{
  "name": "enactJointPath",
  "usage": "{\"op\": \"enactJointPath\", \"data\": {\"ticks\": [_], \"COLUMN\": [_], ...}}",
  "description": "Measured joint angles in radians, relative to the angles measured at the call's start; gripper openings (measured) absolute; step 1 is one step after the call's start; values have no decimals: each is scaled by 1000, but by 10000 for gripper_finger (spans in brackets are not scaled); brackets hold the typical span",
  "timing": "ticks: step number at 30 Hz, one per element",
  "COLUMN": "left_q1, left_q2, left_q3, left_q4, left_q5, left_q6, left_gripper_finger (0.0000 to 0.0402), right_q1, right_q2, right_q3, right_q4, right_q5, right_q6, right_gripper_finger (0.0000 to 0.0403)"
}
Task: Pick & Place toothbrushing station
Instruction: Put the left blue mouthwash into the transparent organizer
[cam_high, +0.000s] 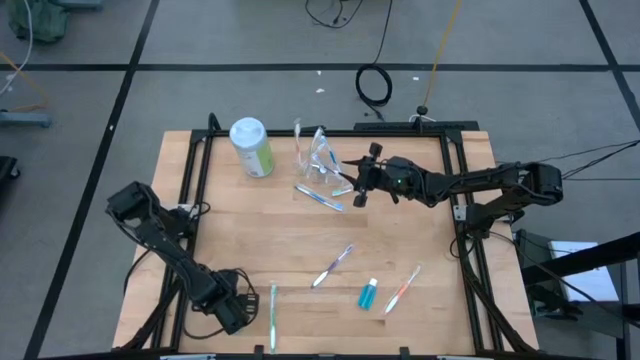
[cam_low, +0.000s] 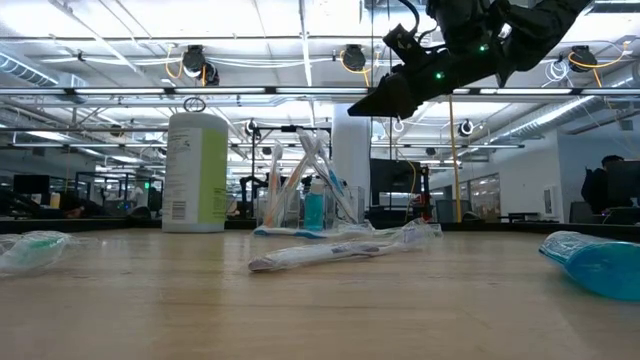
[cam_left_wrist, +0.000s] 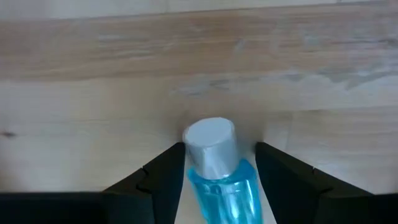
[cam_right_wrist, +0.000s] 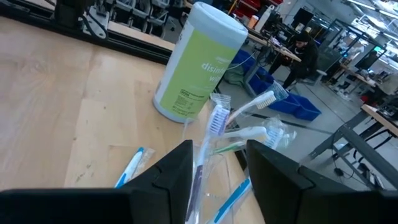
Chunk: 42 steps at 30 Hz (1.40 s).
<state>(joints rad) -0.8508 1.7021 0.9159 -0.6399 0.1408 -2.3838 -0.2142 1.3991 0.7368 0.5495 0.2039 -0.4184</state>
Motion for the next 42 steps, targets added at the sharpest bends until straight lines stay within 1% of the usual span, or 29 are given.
{"op": "enactJointPath", "data": {"ticks": [3, 19, 21, 27, 29, 33, 38, 40, 42], "left_q1": [-8, 10, 10, 10, 10, 12, 24, 33, 45], "left_q2": [-1, 3, 3, 4, 4, 4, 4, 4, 2], "left_q3": [-19, -22, -22, -23, -23, -23, -23, -23, -23], "left_q4": [21, 24, 23, 22, 22, 23, 23, 23, 22], "left_q5": [-5, -5, -6, -7, -6, -6, -1, 2, 13], "left_q6": [0, 24, 24, 46, 49, 49, 65, 110, 188], "left_gripper_finger": [202, 200, 189, 137, 128, 119, 118, 118, 118], "right_q1": [0, 0, 0, 0, 0, 0, 0, 0, 0], "right_q2": [0, 0, 0, 0, 0, 0, 0, 0, 0], "right_q3": [0, 0, 0, 0, 0, 0, 0, 0, 0], "right_q4": [0, 3, 3, 3, 3, 3, 3, 3, 3], "right_q5": [0, 0, 0, 0, 0, 0, 0, 0, 0], "right_q6": [11, 10, 10, 10, 10, 10, 10, 10, 10], "right_gripper_finger": [141, 141, 141, 141, 141, 141, 141, 141, 141]}}
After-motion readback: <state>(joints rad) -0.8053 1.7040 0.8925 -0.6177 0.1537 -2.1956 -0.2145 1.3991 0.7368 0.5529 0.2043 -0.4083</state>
